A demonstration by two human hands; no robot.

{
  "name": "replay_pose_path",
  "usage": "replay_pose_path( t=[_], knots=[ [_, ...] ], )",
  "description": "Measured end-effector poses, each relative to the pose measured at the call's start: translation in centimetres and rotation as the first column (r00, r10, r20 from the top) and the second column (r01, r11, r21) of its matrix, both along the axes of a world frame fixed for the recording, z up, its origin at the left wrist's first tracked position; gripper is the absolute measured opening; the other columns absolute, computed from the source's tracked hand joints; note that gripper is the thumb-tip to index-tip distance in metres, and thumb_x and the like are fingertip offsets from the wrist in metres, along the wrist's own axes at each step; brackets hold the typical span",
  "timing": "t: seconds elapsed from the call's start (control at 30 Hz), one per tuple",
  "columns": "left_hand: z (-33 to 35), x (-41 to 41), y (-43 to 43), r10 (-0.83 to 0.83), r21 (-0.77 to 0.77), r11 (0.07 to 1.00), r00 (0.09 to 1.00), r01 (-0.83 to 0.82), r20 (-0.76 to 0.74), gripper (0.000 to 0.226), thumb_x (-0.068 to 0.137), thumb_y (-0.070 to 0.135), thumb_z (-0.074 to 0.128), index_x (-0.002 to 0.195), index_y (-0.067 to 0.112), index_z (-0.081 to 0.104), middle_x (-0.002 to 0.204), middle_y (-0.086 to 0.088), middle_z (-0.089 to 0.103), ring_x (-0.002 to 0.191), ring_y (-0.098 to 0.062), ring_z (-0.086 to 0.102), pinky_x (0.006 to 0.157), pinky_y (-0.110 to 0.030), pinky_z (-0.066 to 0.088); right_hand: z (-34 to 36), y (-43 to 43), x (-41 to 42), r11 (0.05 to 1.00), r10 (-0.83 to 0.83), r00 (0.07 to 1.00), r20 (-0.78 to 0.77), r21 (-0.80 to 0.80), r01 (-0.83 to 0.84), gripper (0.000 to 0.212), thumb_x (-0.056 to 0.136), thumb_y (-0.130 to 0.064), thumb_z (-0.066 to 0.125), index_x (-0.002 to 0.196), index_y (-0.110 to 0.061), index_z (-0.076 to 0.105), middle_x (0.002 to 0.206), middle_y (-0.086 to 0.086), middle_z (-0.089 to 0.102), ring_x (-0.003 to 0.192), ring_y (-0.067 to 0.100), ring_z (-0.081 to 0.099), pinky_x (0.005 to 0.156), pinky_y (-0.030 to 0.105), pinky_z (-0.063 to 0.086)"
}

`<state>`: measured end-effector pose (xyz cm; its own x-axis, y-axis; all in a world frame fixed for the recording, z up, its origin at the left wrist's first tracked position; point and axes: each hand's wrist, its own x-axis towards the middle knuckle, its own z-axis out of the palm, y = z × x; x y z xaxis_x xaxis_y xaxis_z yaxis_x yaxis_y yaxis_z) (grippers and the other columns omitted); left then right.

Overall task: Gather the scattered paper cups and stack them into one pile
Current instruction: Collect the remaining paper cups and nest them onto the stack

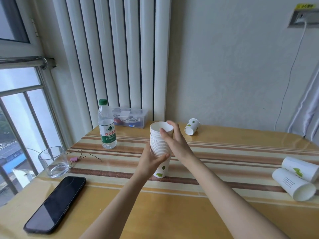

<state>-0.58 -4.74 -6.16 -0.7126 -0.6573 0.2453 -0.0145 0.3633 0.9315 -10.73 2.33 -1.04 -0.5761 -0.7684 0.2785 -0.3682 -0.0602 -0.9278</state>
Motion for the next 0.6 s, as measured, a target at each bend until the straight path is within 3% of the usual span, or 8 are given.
replay_pose_path(
  t=[0.1,0.2,0.27,0.33,0.37,0.43,0.5,0.6],
  knots=[
    [-0.1,-0.1,0.2,-0.021,-0.028,0.999,0.999,0.020,-0.037,0.053,0.081,0.009,0.075,0.119,0.024,0.042,0.103,0.018,0.059,0.086,0.024,0.059,0.070,0.001,0.046,-0.4,0.1,0.3,0.999,-0.005,1.000,-0.005,-0.042,0.005,0.056,0.088,-0.044,0.054,0.137,-0.025,0.035,0.144,0.001,0.040,0.125,0.009,0.038,0.103,0.024,0.029],
    [0.2,0.1,0.2,0.004,-0.049,0.999,1.000,-0.004,-0.016,0.051,0.082,0.005,0.072,0.122,0.022,0.044,0.105,0.017,0.059,0.088,0.023,0.059,0.075,-0.003,0.047,-0.2,0.1,0.2,1.000,-0.012,0.999,-0.045,0.004,0.012,0.059,0.088,-0.044,0.055,0.140,-0.026,0.032,0.149,0.001,0.034,0.134,0.013,0.030,0.107,0.029,0.027],
    [0.3,0.2,0.9,0.025,-0.018,1.000,0.999,-0.026,-0.020,0.059,0.082,0.020,0.075,0.132,0.022,0.044,0.121,0.008,0.059,0.111,0.010,0.057,0.093,-0.020,0.049,-0.3,0.5,-0.2,0.998,0.016,0.999,-0.036,0.061,-0.013,0.067,0.087,-0.050,0.054,0.144,-0.032,0.024,0.155,-0.002,0.023,0.142,0.017,0.018,0.115,0.040,0.021],
    [-0.2,0.9,2.3,0.204,-0.033,0.979,0.979,-0.203,0.016,0.081,0.082,0.035,0.074,0.147,0.017,0.029,0.149,-0.004,0.037,0.141,-0.015,0.033,0.116,-0.037,0.031,-0.8,1.4,-0.7,0.997,0.048,0.999,-0.012,0.054,-0.047,0.075,0.084,-0.057,0.053,0.146,-0.038,0.016,0.158,-0.009,0.013,0.145,0.013,0.009,0.117,0.043,0.015],
    [-0.7,1.5,3.5,0.315,-0.034,0.949,0.949,-0.315,-0.010,0.082,0.083,0.037,0.072,0.148,0.014,0.027,0.150,-0.007,0.030,0.144,-0.017,0.026,0.117,-0.030,0.023,-1.3,2.1,-1.0,0.999,0.039,0.999,-0.002,0.023,-0.039,0.074,0.084,-0.057,0.053,0.146,-0.039,0.016,0.158,-0.011,0.014,0.145,0.010,0.010,0.117,0.042,0.015],
    [-1.8,2.9,6.3,0.383,-0.152,0.898,0.903,-0.413,-0.195,0.058,0.086,0.039,0.062,0.135,0.015,0.041,0.133,-0.001,0.041,0.131,-0.002,0.037,0.108,-0.008,0.025,-2.8,3.7,-2.4,0.999,-0.042,0.999,0.028,-0.026,0.042,0.066,0.086,-0.051,0.054,0.144,-0.037,0.024,0.155,-0.011,0.022,0.142,0.008,0.019,0.115,0.036,0.021],
    [-2.9,3.2,8.6,0.260,-0.220,0.927,0.943,-0.304,-0.207,0.034,0.086,0.037,0.053,0.117,0.024,0.049,0.113,0.010,0.049,0.112,0.011,0.046,0.094,-0.001,0.032,-4.7,5.6,-4.5,0.986,-0.167,0.984,0.065,-0.016,0.168,0.055,0.089,-0.041,0.055,0.139,-0.026,0.038,0.148,-0.006,0.035,0.136,0.010,0.033,0.111,0.032,0.029],
    [-3.5,0.6,9.8,0.020,-0.293,0.956,0.999,-0.031,-0.042,0.021,0.091,0.032,0.054,0.111,0.032,0.051,0.110,0.020,0.053,0.108,0.008,0.051,0.090,-0.005,0.038,-7.5,8.7,-8.2,0.941,-0.335,0.941,0.053,0.070,0.331,0.031,0.091,-0.026,0.056,0.120,-0.015,0.054,0.132,0.003,0.050,0.123,0.018,0.047,0.094,0.027,0.037]
  ],
)
